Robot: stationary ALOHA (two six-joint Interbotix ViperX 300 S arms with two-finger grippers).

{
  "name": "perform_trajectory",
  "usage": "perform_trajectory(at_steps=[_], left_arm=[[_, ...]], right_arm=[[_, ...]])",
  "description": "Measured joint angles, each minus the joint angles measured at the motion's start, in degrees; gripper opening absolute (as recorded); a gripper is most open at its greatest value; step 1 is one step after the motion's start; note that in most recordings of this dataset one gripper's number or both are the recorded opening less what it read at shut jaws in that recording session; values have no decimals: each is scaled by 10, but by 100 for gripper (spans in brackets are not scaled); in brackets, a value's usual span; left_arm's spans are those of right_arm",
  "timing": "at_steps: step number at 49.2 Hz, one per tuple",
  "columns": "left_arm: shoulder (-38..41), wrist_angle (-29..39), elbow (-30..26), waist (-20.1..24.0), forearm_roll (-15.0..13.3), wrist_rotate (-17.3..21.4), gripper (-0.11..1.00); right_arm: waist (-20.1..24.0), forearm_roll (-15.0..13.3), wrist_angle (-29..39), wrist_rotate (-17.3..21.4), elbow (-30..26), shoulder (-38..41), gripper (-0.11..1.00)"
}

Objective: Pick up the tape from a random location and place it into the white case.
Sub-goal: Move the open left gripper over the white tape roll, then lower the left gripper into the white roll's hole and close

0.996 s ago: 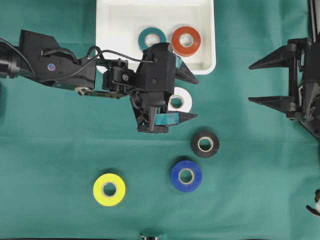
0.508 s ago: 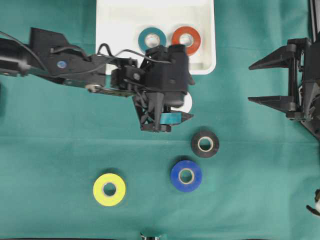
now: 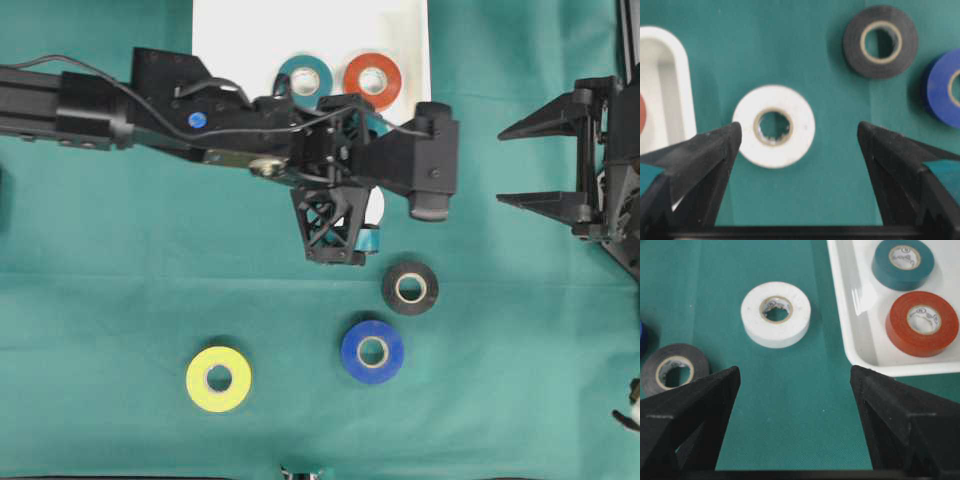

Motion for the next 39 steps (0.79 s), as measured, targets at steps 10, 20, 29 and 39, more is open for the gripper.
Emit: perform_trajectory(at_steps=[10, 20, 29, 39], left_arm=[[15, 57, -35, 1, 1, 0, 97], [15, 61, -36, 2, 2, 0, 97], [15, 60, -36, 1, 2, 0, 97], [15, 61, -36, 1, 1, 0, 97]], right_arm=[[1, 0, 0, 0, 1, 1, 84], [1, 0, 0, 0, 1, 2, 84], [1, 0, 0, 1, 1, 3, 84], [1, 0, 0, 0, 1, 3, 84]])
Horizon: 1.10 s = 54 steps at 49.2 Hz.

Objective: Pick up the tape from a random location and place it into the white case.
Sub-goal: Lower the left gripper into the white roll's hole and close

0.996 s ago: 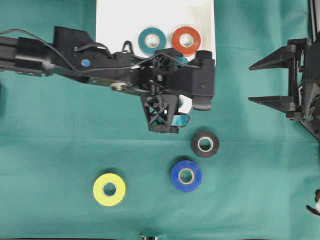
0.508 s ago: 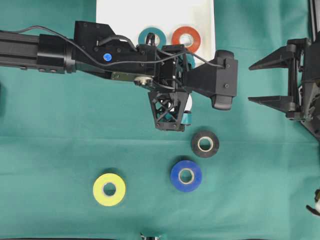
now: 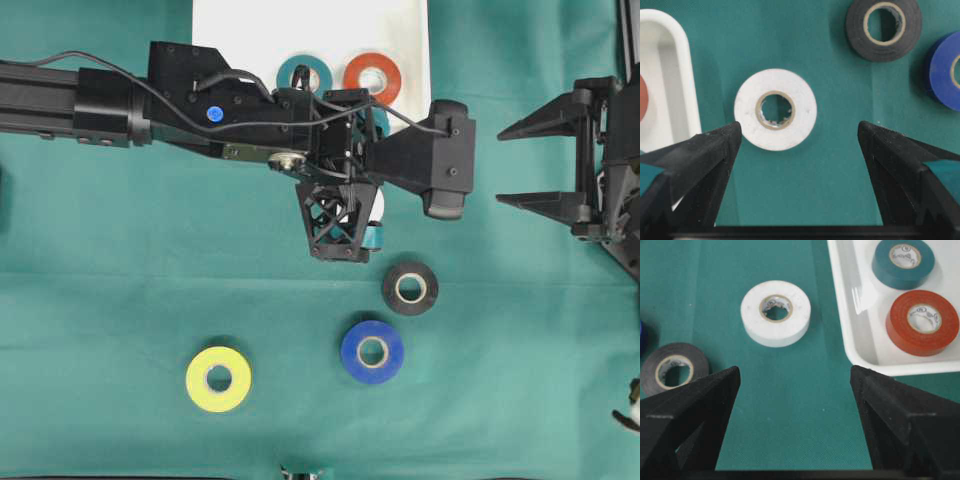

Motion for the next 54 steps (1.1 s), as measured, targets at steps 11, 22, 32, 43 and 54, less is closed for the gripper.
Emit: perform_trajectory(at_steps=[11, 22, 32, 43, 54], left_arm=[[0, -10, 4, 0, 0, 0, 97], [-1, -52, 39, 0, 1, -1, 97], [0, -83, 72, 0, 1, -1, 97], [16, -119, 99, -1, 0, -1, 97], [40, -153, 118, -1, 0, -1, 97]], right_arm=[[-1, 0, 0, 0, 0, 0, 84], [0, 0, 0, 0, 0, 0, 84], [0, 0, -1, 0, 0, 0, 84], [0, 0, 0, 0, 0, 0, 84], [-1, 0, 0, 0, -1, 3, 84]])
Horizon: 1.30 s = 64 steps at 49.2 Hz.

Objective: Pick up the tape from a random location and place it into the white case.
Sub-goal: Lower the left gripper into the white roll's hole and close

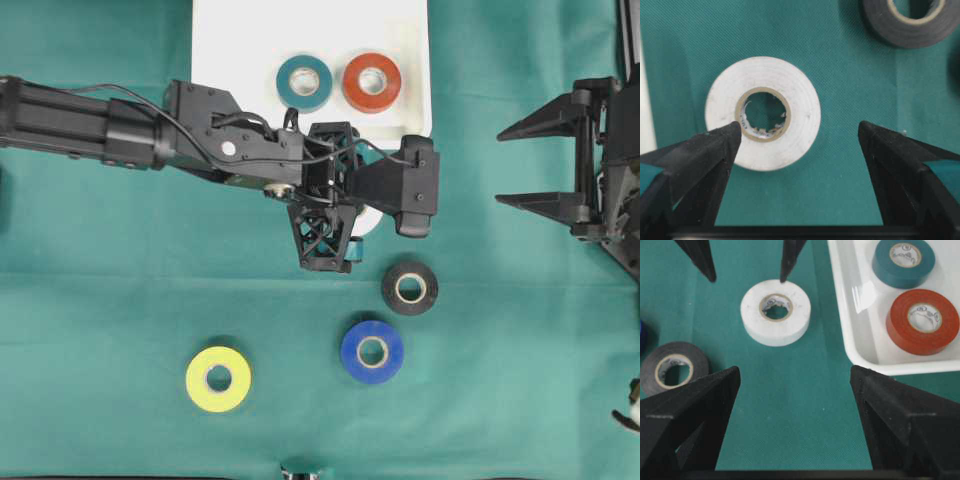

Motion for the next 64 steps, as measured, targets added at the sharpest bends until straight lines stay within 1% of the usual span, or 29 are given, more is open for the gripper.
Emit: perform_trajectory(at_steps=[19, 34, 45, 51, 53, 55, 64], left_arm=[[47, -34, 4, -6, 1, 0, 97], [58, -54, 14, -6, 1, 0, 97], [60, -55, 16, -6, 1, 0, 97], [60, -54, 15, -6, 1, 1, 95], [60, -52, 16, -6, 1, 1, 91], [60, -47, 15, -6, 0, 1, 83], [59, -41, 15, -6, 1, 1, 33]], right_arm=[[0, 0, 0, 0, 1, 1, 84], [1, 0, 0, 0, 0, 4, 84], [1, 0, 0, 0, 0, 7, 84], [1, -1, 0, 0, 0, 7, 84], [1, 0, 0, 0, 1, 6, 84], [1, 0, 0, 0, 0, 6, 84], [1, 0, 0, 0, 1, 7, 84]])
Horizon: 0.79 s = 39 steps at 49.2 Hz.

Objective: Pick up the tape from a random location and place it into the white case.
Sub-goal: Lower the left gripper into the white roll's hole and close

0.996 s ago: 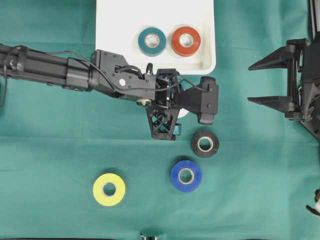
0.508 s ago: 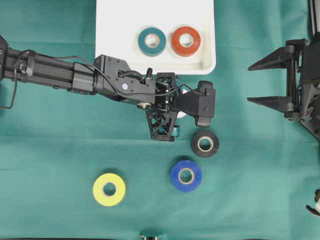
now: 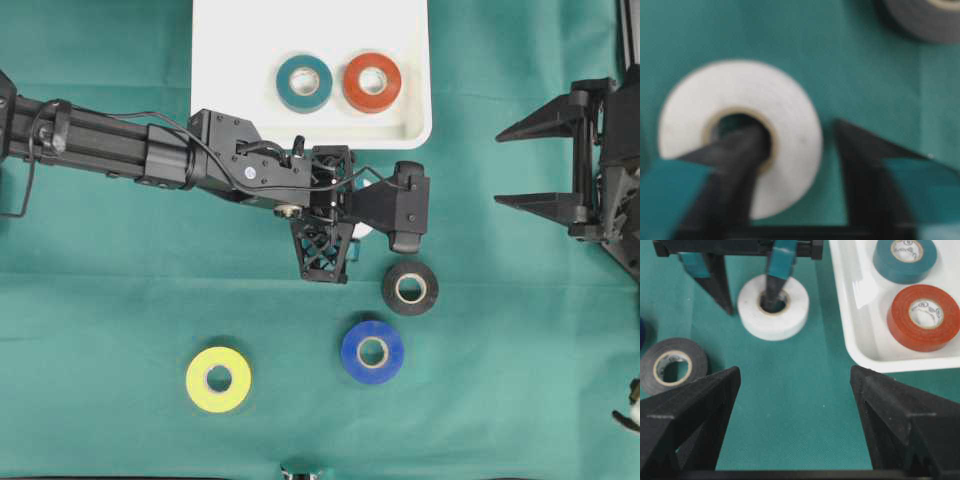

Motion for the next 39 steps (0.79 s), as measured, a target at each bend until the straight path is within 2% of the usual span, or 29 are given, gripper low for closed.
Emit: perform_trajectory(at_steps=[3, 26, 39], left_arm=[[0, 0, 0, 0, 0, -1, 25], [-1, 3, 0, 1, 0, -1, 25], [-28, 22, 1, 3, 0, -2, 25]], right_arm=[[-1, 0, 0, 0, -1, 0, 84], [0, 0, 0, 0, -1, 2, 84], [0, 0, 0, 0, 0, 2, 84]])
